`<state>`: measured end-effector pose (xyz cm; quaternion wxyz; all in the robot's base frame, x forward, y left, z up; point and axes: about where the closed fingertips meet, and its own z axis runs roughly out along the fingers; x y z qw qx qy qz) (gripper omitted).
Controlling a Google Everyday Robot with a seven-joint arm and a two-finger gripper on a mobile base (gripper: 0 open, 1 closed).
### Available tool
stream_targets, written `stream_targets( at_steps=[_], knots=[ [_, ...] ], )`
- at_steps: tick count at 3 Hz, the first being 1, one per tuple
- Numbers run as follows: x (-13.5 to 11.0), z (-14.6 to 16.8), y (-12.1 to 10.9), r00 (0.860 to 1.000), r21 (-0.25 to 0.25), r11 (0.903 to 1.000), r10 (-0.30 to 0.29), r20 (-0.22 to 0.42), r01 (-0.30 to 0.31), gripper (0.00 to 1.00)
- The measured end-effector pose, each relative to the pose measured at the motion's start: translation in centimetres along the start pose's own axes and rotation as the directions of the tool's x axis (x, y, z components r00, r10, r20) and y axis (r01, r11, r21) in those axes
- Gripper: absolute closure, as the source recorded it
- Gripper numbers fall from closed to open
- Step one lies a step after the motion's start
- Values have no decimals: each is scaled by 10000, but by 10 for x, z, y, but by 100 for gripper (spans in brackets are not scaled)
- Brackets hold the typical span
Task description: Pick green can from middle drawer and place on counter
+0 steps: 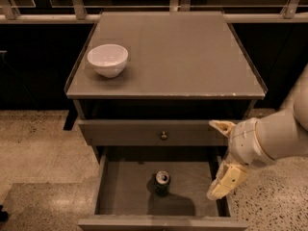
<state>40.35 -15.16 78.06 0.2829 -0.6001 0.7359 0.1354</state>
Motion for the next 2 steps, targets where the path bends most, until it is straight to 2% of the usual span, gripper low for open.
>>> stream_targets(
  at_steps=[1, 2],
  knots=[
    [30, 26, 23, 9959, 229, 9963, 820, 392, -830, 0],
    [81, 89, 51, 9805, 112, 9833, 1801, 792, -1815, 0]
  ],
)
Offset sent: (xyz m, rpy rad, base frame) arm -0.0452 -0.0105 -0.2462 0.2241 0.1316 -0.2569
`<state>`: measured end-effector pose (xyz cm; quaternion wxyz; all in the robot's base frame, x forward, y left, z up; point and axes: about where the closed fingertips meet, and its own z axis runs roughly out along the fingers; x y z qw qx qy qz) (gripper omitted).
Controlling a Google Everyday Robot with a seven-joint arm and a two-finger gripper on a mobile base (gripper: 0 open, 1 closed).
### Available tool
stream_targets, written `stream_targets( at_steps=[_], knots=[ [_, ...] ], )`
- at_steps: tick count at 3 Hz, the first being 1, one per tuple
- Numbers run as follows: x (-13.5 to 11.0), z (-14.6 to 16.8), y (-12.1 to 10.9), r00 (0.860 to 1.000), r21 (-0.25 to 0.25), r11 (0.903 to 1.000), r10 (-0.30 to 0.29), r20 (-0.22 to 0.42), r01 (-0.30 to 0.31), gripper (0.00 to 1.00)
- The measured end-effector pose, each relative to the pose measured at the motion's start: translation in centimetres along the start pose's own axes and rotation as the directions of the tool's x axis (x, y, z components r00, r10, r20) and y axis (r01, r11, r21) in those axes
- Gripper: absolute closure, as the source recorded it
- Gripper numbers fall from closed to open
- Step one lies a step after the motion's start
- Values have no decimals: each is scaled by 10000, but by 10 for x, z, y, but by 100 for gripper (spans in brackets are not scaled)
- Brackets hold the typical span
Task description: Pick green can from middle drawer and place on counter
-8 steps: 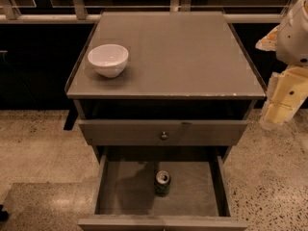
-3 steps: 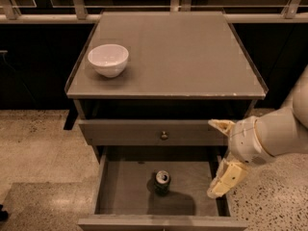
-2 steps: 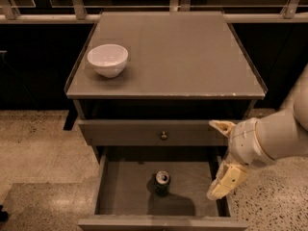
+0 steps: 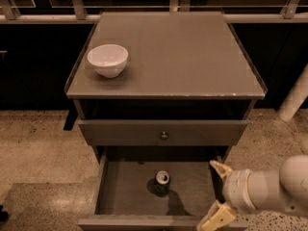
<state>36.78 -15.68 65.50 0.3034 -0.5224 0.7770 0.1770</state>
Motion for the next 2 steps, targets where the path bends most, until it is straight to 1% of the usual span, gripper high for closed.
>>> stream_targets(
  at_steps=[1, 2],
  knots=[
    [36, 61, 6, 9974, -446, 9972, 614, 373, -597, 0],
    [44, 73, 9, 9949, -634, 9944, 875, 494, -843, 0]
  ],
)
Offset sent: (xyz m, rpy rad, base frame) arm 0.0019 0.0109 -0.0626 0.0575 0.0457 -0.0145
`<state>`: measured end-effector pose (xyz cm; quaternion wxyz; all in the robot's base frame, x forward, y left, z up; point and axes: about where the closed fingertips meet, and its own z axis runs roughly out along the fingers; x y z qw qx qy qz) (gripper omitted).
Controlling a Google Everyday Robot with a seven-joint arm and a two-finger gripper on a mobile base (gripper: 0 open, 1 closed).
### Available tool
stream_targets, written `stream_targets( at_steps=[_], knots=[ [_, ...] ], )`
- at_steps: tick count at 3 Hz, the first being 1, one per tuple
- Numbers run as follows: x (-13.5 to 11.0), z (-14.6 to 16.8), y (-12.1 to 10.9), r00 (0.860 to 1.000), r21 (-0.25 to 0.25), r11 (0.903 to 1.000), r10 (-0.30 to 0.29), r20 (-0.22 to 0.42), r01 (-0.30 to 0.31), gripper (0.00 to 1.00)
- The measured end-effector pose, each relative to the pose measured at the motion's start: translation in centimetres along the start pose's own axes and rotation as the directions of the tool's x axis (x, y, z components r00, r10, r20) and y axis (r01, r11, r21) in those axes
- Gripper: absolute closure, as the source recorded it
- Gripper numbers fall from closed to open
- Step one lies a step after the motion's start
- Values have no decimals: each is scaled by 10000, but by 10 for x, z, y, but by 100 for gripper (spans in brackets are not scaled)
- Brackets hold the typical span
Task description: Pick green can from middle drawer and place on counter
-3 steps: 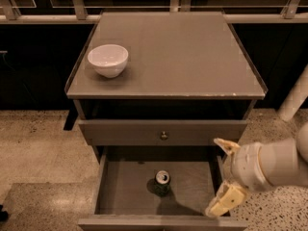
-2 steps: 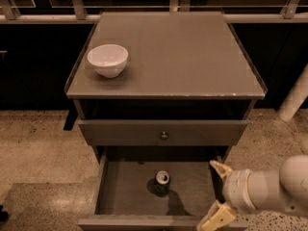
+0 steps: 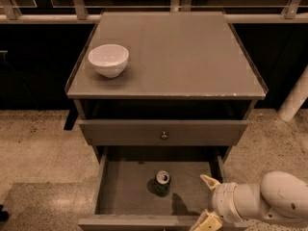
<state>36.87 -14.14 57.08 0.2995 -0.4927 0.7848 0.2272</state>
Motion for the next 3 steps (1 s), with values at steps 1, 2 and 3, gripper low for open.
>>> stream_targets(
  at_steps=[1, 2, 3],
  knots=[
    [12, 6, -3, 9993, 8, 9995, 307, 202, -307, 0],
    [21, 27, -14, 9982, -252, 9990, 373, 468, -361, 0],
    [22, 76, -28, 9949, -931, 9954, 327, 956, -238, 0]
  ],
)
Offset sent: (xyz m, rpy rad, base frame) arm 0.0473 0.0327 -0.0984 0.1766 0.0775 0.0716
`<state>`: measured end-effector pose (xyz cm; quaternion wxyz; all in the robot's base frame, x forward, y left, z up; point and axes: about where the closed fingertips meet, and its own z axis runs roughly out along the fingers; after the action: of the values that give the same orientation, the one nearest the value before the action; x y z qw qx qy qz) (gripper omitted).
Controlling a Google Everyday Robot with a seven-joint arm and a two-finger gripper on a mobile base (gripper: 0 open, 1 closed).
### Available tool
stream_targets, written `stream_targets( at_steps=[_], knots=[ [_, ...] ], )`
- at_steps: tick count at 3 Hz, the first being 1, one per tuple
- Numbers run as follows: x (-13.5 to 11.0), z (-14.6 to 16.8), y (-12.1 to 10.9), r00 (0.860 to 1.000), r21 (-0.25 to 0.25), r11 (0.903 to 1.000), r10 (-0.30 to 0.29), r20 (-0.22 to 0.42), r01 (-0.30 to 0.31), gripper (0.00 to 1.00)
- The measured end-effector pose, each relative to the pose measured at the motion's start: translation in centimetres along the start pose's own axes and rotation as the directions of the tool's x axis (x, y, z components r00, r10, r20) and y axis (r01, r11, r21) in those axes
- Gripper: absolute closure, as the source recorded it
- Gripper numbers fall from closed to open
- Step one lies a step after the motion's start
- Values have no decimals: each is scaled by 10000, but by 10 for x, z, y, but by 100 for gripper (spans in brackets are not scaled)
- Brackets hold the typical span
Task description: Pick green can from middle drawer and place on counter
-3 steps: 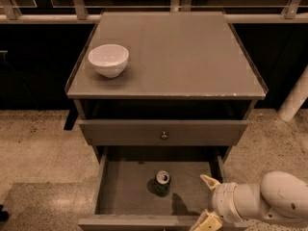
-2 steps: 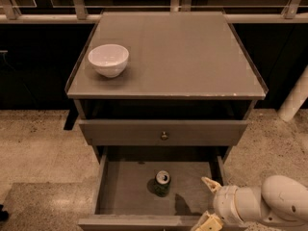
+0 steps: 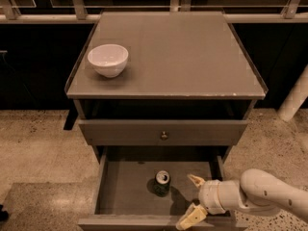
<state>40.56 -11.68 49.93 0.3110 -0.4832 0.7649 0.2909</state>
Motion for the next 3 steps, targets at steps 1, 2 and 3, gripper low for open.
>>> stream_targets(
  at_steps=[1, 2, 3],
  knots=[
    [3, 42, -14, 9997, -621, 9979, -160, 193, 172, 0],
    [1, 76, -27, 9984, -929, 9942, -528, 204, 545, 0],
    [-10, 101, -48, 9943, -924, 9901, -1034, 259, 1053, 0]
  ],
)
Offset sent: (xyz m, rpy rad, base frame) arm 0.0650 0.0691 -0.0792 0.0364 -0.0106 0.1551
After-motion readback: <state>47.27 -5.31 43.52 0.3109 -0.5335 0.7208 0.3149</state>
